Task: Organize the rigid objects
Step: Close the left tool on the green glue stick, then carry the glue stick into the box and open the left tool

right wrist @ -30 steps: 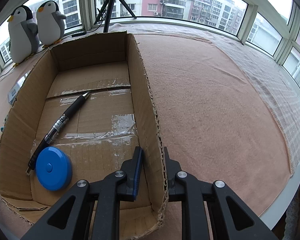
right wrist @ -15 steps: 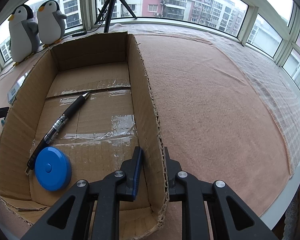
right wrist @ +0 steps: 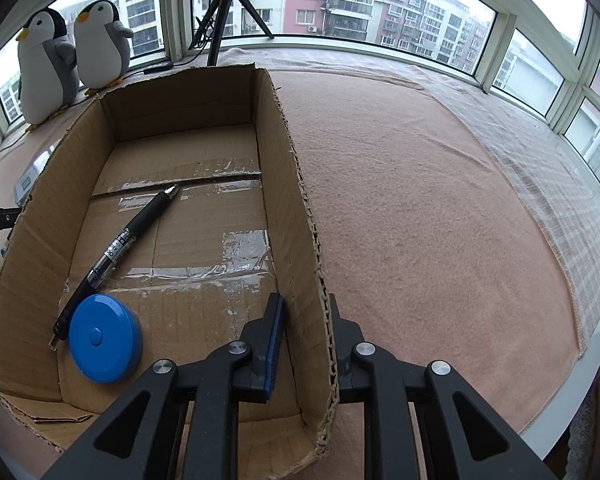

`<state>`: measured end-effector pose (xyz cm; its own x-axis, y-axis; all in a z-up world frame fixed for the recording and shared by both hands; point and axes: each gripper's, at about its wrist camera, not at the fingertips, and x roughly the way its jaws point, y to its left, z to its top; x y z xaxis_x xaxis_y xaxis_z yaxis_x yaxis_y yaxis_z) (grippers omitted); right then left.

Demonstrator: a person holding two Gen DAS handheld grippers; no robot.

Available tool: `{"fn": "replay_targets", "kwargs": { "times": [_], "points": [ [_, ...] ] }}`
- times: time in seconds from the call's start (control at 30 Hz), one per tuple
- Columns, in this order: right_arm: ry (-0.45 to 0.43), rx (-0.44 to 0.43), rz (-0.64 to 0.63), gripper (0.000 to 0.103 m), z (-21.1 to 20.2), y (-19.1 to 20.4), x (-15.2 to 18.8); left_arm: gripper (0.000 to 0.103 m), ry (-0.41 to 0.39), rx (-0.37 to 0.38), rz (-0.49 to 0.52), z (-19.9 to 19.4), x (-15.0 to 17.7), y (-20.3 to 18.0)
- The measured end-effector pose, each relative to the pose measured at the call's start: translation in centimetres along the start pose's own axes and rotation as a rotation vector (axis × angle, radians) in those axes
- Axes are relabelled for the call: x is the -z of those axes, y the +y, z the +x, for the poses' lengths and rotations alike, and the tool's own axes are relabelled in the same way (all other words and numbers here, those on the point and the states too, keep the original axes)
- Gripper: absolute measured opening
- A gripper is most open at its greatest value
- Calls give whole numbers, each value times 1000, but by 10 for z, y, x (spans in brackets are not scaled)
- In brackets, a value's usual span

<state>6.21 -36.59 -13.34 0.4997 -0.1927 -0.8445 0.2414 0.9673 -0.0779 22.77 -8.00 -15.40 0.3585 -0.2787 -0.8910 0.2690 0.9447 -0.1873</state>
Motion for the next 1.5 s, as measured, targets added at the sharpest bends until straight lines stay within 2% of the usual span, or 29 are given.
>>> {"fn": "replay_targets", "kwargs": {
  "times": [0.2, 0.43, 0.63, 1.03, 1.2, 1.5],
  "points": [
    [0, 0, 0, 17, 0, 0, 0, 26, 1, -12, 9, -1, 1, 1],
    [0, 1, -1, 17, 0, 0, 0, 22, -16, -49, 33, -7, 11, 1],
    [-1, 1, 0, 17, 0, 0, 0, 17, -30, -41, -21, -17, 22, 15],
    [-3, 5, -2, 17, 0, -1, 0, 17, -112, -6, -136, -53, 57, 28],
    [-3, 6, -1, 17, 0, -2, -1, 17, -155, 29, -102, -76, 60, 6],
    [-4, 6, -1, 17, -1, -3, -1, 17, -188, 177, 20, -98, 57, -80]
  ]
}}
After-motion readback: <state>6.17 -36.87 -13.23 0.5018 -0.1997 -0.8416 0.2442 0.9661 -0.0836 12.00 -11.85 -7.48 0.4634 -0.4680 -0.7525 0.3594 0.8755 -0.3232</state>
